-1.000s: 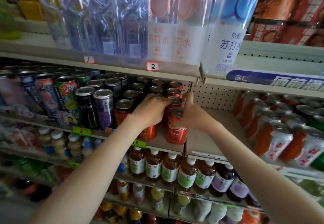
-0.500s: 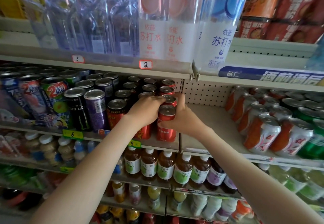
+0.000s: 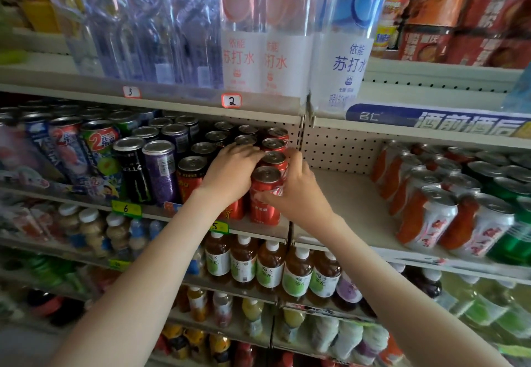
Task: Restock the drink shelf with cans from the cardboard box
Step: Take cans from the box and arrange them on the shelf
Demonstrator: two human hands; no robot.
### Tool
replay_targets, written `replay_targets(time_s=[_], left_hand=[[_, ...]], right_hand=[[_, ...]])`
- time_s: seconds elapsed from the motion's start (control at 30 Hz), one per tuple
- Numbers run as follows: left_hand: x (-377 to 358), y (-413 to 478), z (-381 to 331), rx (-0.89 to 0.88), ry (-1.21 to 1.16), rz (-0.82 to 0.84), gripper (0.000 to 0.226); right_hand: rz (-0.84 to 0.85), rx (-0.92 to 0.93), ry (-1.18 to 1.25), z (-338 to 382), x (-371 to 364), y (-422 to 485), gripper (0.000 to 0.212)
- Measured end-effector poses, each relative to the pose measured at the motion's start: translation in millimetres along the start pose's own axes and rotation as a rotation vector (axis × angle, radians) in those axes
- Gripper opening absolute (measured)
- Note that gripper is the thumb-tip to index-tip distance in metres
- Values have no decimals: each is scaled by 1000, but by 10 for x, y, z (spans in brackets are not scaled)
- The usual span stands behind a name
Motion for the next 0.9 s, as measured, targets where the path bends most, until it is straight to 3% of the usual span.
replay_targets(time_s=[0.17, 0.33, 0.47, 0.6, 0.67, 0.73, 0.9], left_hand=[[151, -411, -29, 180, -141, -264, 38], [68, -1107, -21, 457, -207, -321, 32], [-145, -2203, 109, 859, -290, -173, 34], [-176, -3442, 41, 1263, -355, -252, 37], [-196, -3958, 37, 1429, -309, -229, 37], [-259, -4409, 40, 1548, -229, -196, 31], [-757, -5265, 74, 1641, -150, -116, 27]], right_hand=[[-253, 360, -56, 231, 120, -294, 61], [-128, 601, 95, 428, -173, -589, 45], [122, 685, 179, 545, -922, -865, 39], [404, 719, 229, 703, -1734, -1279, 37], [632, 727, 222, 717, -2160, -1497, 47], [839, 678, 201, 695, -2563, -1699, 43], [1122, 651, 141, 537, -3419, -2108, 41]])
Point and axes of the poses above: each hand's wrist, its own y-axis towards the middle knuckle, its own x-axis out of the back of the hand, z = x × y, the point moved 1 cm from there along y, towards the middle knuckle, and after that the axes turned 1 degree about z, right-handed, at the moved point
